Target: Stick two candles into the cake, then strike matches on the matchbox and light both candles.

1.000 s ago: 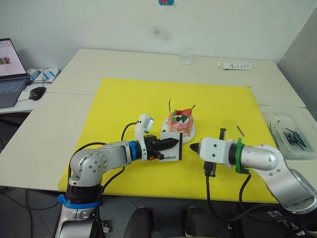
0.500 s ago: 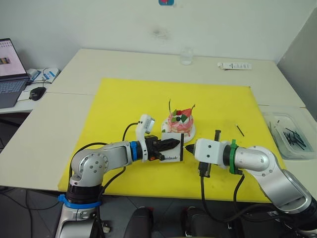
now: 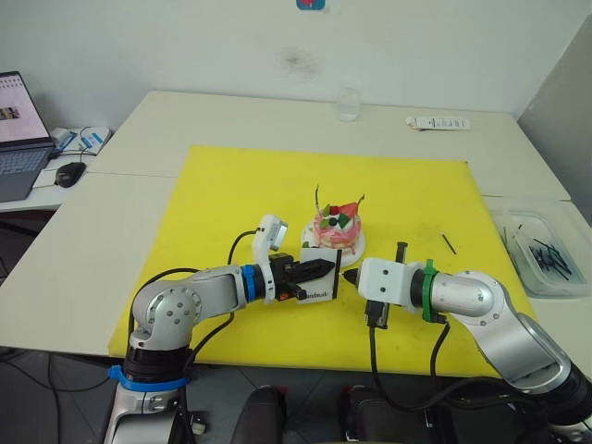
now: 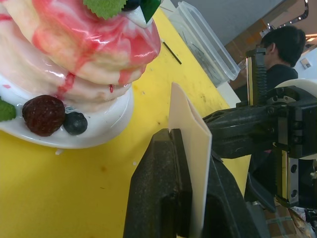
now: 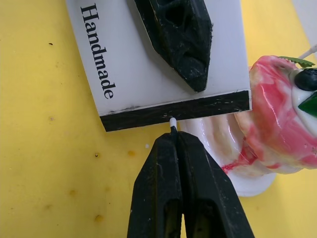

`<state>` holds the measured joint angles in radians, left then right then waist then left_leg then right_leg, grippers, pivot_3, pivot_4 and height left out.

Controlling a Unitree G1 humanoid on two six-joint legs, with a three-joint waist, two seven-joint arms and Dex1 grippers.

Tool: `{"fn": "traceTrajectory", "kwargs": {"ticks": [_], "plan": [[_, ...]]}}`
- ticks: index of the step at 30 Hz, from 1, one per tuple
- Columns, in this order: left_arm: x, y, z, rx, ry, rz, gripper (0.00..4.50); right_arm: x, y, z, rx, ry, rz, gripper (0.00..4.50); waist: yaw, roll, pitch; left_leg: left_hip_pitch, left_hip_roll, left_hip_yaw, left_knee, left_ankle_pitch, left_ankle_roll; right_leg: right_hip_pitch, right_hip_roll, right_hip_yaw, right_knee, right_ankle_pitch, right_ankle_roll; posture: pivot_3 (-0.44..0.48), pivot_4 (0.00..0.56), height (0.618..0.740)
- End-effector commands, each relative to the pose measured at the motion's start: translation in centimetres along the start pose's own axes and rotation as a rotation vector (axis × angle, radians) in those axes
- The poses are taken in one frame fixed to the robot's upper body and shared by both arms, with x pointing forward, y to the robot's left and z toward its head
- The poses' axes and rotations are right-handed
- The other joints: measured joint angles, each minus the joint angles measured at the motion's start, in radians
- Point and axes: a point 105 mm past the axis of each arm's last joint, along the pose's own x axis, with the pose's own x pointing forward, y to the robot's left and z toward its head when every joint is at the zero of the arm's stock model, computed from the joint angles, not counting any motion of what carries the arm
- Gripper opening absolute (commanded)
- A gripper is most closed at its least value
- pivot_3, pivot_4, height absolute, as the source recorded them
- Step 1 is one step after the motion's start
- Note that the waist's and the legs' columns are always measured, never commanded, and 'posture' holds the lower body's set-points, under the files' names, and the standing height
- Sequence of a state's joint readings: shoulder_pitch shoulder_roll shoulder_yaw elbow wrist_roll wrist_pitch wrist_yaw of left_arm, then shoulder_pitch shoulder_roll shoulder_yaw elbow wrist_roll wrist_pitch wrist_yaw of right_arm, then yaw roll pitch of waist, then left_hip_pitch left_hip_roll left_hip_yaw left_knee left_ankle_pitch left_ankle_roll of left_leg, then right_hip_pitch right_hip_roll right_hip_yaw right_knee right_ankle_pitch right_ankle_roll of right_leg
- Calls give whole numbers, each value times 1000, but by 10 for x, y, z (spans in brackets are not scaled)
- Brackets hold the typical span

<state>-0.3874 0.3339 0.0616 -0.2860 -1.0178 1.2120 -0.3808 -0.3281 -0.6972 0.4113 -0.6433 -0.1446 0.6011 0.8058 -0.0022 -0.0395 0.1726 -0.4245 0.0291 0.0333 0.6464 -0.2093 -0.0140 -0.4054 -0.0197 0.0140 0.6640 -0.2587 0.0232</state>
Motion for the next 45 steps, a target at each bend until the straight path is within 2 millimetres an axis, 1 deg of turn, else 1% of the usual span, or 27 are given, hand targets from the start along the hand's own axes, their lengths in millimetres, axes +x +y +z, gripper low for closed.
{"fn": "traceTrajectory", "kwargs": {"ticks": [1,5,10,11,12,13,14,15,17,19,20,21,22,25,27,30,33,36,37,38,40,42,45], "plan": [[5,-18,7,39,-27,-72,0,0,-3,13,-43,-46,-9,27,0,0,0,0,0,0,0,0,0,0,0,0,0,0,0,0,150,738],[6,-19,10,40,-40,-76,0,0,0,15,-47,-54,9,27,0,0,0,0,0,0,0,0,0,0,0,0,0,0,0,0,150,738],[8,-23,19,44,-81,-89,0,1,8,17,-51,-61,43,27,0,0,0,0,0,0,0,0,0,0,0,0,0,0,0,0,150,738],[7,-31,38,76,-129,-114,0,-1,13,15,-58,-58,69,27,0,0,0,0,0,0,0,0,0,0,0,0,0,0,0,0,150,738],[5,-38,51,100,-164,-133,0,-2,16,15,-63,-55,88,27,0,0,1,0,0,0,0,0,0,0,0,0,0,0,0,0,150,738],[-3,-47,76,144,-217,-152,0,-5,20,14,-74,-52,111,27,3,-1,1,0,0,-1,0,0,0,0,0,-1,0,0,0,0,150,738],[-15,-54,100,202,-262,-160,0,-10,22,13,-81,-47,128,27,8,-3,2,-1,0,-2,1,0,0,0,0,-2,0,0,0,0,150,738],[-23,-59,114,236,-285,-162,0,-14,23,12,-86,-43,137,27,8,-3,2,-2,0,-3,2,0,0,0,0,-4,1,0,0,0,150,738],[-54,-67,156,360,-337,-121,0,-25,22,11,-98,-34,150,27,0,-2,3,-2,0,-2,2,0,0,0,1,-4,1,0,1,0,150,738],[-78,-74,180,443,-355,-84,0,-32,16,13,-98,-37,142,27,-14,-2,3,0,-1,1,0,0,0,-1,1,-3,0,0,1,0,150,738],[-84,-75,182,464,-339,-70,0,-33,11,15,-90,-44,126,27,-21,-2,3,2,-1,2,-1,0,0,0,1,-1,0,0,1,0,150,738],[-86,-73,178,473,-311,-59,0,-34,7,16,-81,-49,110,27,-24,-1,2,2,-1,2,-2,0,0,0,1,-2,-1,0,1,0,150,738],[-85,-69,170,475,-275,-51,0,-33,3,16,-69,-52,96,27,-24,-1,2,3,0,2,-2,0,0,0,1,-2,0,-1,2,0,150,738],[-76,-59,133,443,-165,-61,0,-32,-3,13,-31,-47,60,27,-21,-1,2,4,1,1,-3,0,0,1,-1,-1,1,-1,2,0,150,738],[-72,-52,114,432,-113,-53,0,-32,-5,12,-10,-43,46,27,-18,-2,3,2,1,0,-2,0,-1,0,-3,-1,1,-1,2,0,150,738],[-71,-43,98,407,-81,-40,0,-33,-5,11,7,-39,37,27,-14,-3,3,0,1,0,-1,0,-1,-1,-3,-1,0,-1,1,0,150,738],[-78,-19,70,363,-3,29,0,-34,-12,17,28,-63,-7,27,-16,-2,3,1,1,1,-1,0,-1,0,-4,0,0,-1,1,0,150,738],[-88,6,31,259,78,83,0,-32,-28,32,18,-110,-76,27,-26,-2,3,4,1,3,-2,0,-1,0,-4,1,1,-1,0,0,150,738],[-91,13,21,232,94,99,0,-31,-32,37,10,-123,-98,27,-28,-2,3,4,2,3,-2,0,-1,0,-4,1,1,-1,-1,0,150,738],[-93,19,14,218,103,115,0,-29,-38,41,-7,-134,-125,27,-26,-1,3,4,3,2,-2,0,-1,0,-4,1,2,-1,-2,0,150,738],[-93,22,5,202,110,116,0,-25,-49,50,-53,-149,-174,27,-22,-1,3,4,3,1,-2,0,-1,0,-3,-1,2,-2,-6,0,150,738],[-88,21,-1,195,112,95,0,-20,-59,57,-85,-157,-214,27,-15,-1,3,4,3,0,-2,0,-1,0,-3,-1,2,-5,-10,0,150,738],[-81,16,-8,189,114,63,0,-11,-72,61,-128,-152,-261,27,-8,-2,3,3,2,1,-2,0,-1,0,-4,-1,1,-5,-11,0,150,738]]}}
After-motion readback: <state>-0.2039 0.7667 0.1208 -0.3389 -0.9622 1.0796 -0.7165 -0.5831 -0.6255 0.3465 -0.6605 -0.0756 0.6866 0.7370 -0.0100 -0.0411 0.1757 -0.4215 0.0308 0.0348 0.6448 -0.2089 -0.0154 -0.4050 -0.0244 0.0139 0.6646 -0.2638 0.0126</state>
